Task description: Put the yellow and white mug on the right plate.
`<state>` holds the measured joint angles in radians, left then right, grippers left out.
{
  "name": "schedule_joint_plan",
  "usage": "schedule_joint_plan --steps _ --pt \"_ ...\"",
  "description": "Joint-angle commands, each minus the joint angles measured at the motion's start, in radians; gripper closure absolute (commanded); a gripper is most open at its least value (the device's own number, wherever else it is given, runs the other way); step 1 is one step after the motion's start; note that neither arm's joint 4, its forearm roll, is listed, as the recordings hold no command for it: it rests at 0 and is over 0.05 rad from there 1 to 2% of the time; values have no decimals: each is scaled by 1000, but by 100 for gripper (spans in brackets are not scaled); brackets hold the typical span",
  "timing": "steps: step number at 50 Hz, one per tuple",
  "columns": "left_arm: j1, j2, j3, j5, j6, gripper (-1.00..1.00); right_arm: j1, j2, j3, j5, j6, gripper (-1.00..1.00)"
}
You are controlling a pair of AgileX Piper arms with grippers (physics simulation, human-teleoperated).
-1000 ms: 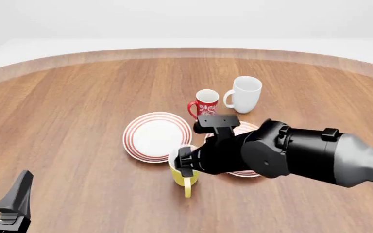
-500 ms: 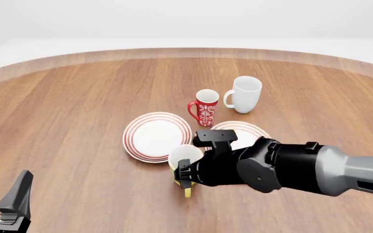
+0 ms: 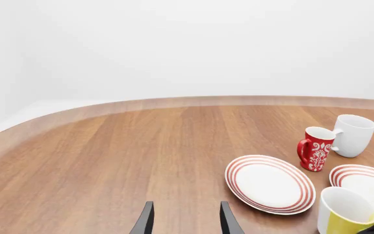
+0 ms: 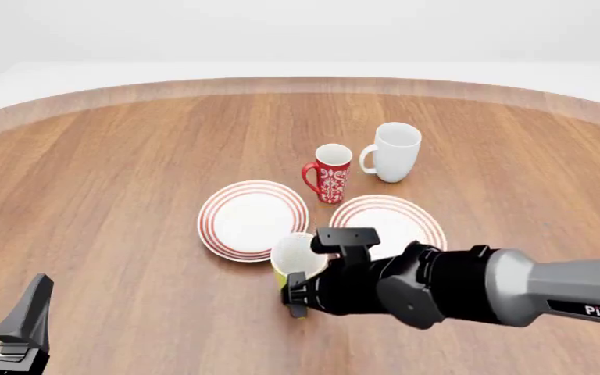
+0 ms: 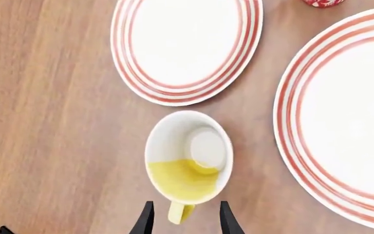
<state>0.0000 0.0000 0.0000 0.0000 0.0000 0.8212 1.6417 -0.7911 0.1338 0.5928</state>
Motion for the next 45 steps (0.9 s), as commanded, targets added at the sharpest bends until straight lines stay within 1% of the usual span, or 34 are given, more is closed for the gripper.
schedule_joint_plan --steps 1,17,22,23,26,38,45 --pt "0 0 0 0 0 -100 12 27 17 -41 18 -100" --pt "0 0 0 0 0 -100 24 46 41 -81 38 -100" --pt "0 0 0 0 0 -100 39 53 48 -97 50 -100" --pt "0 0 0 0 0 -100 38 51 48 -95 48 100" --pt "0 0 0 0 0 -100 31 45 45 -92 37 100" --pt "0 0 0 0 0 -100 40 56 49 -108 46 100" --pt "0 0 0 0 0 -100 32 28 49 -84 33 100"
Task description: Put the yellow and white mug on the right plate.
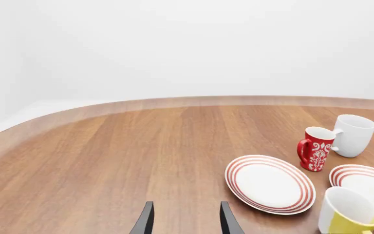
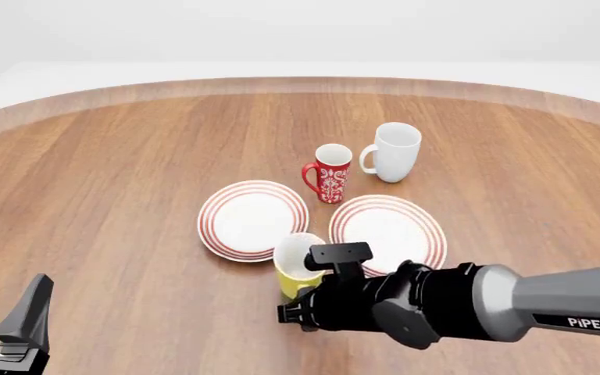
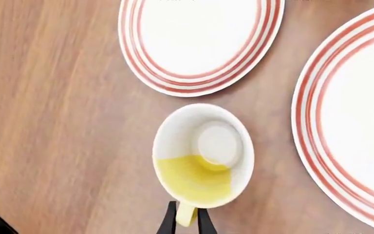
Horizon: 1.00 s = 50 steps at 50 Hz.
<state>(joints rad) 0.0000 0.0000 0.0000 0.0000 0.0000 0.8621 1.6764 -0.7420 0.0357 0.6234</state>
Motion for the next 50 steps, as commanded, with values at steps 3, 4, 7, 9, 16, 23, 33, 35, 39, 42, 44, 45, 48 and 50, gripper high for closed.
schedule_joint_plan --steps 3,4,7,9,16,23,33,35,39,42,44,45,48,50 --pt "0 0 0 0 0 -100 -16 -20 2 23 -5 100" --pt "0 0 0 0 0 -100 -18 -23 3 25 -7 100" --pt "0 0 0 0 0 -100 -26 -38 3 37 -20 100" --pt "0 0 0 0 0 -100 -29 -42 3 41 -25 100" --pt "0 0 0 0 0 -100 -49 -76 -7 76 -52 100" --pt "0 0 0 0 0 -100 -57 -98 -27 111 -73 100" --pt "0 0 0 0 0 -100 -78 -143 -65 179 -115 100" --pt "0 0 0 0 0 -100 -82 -149 -76 192 -123 100" --pt "0 0 0 0 0 -100 -93 -161 -100 220 -145 100" --pt "0 0 0 0 0 -100 -99 -163 -117 234 -162 100" --pt "0 0 0 0 0 -100 -104 -162 -134 245 -175 100" --pt "0 0 0 0 0 -100 -108 -162 -138 249 -181 100" --pt "0 0 0 0 0 -100 -124 -166 -147 259 -199 100" --pt "0 0 0 0 0 -100 -145 -165 -150 269 -226 100"
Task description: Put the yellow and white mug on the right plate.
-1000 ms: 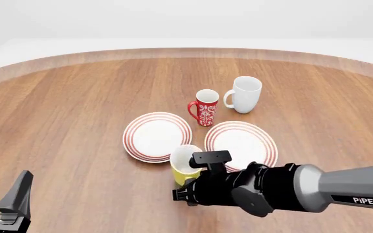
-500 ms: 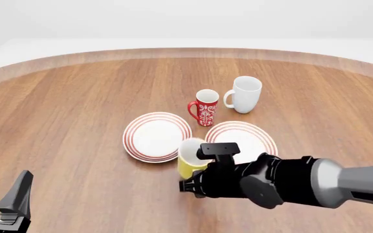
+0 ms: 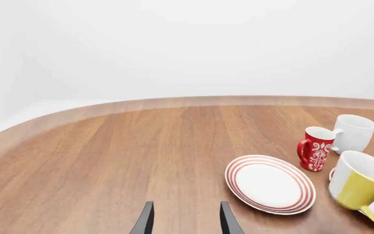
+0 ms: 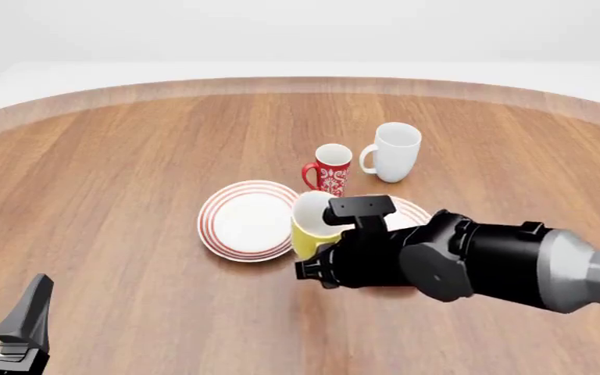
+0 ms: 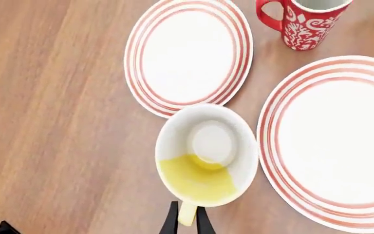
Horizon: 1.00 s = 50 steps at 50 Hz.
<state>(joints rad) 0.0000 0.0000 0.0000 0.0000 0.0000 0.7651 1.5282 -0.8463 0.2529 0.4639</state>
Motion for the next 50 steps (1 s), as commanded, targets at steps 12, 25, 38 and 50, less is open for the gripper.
schedule_joint_plan --steps 12,25,38,50 --pt "0 0 0 0 0 -100 -119 -41 -28 65 -127 100" --pt "0 0 0 0 0 -100 -175 -65 -2 74 -178 100" --pt "0 0 0 0 0 -100 -185 -93 5 72 -177 100" --pt "0 0 0 0 0 -100 -188 -76 10 60 -184 100"
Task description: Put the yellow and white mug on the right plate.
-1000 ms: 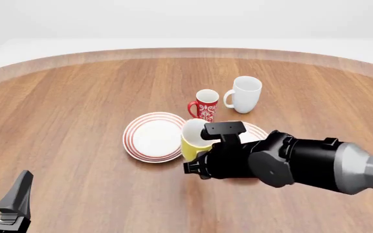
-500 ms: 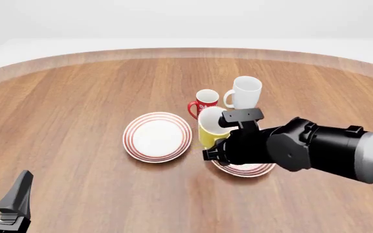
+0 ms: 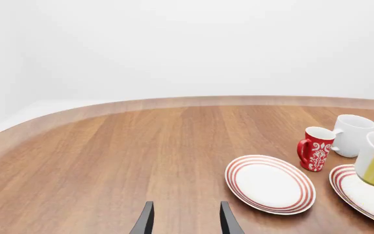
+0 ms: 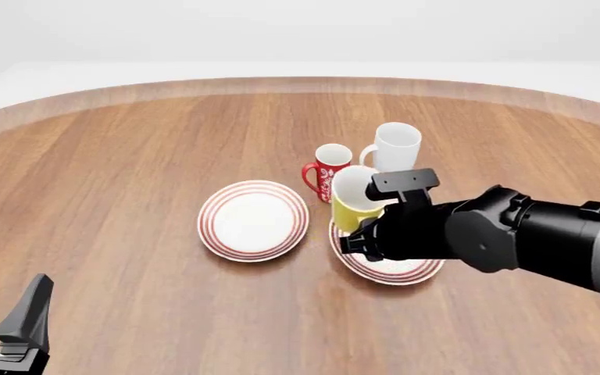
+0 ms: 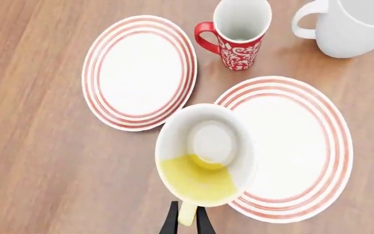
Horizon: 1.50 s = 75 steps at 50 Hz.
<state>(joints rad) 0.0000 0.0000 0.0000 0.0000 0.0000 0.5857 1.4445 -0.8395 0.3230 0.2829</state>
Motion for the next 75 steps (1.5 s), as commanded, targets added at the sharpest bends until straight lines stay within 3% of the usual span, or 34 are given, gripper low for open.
schedule_joint_plan --steps 1,32,75 --pt "0 0 0 0 0 -100 -12 10 6 -13 -5 100" --pt "0 0 0 0 0 -100 -126 34 63 -88 -74 100" --pt "0 0 0 0 0 -100 -195 167 81 -218 -87 100"
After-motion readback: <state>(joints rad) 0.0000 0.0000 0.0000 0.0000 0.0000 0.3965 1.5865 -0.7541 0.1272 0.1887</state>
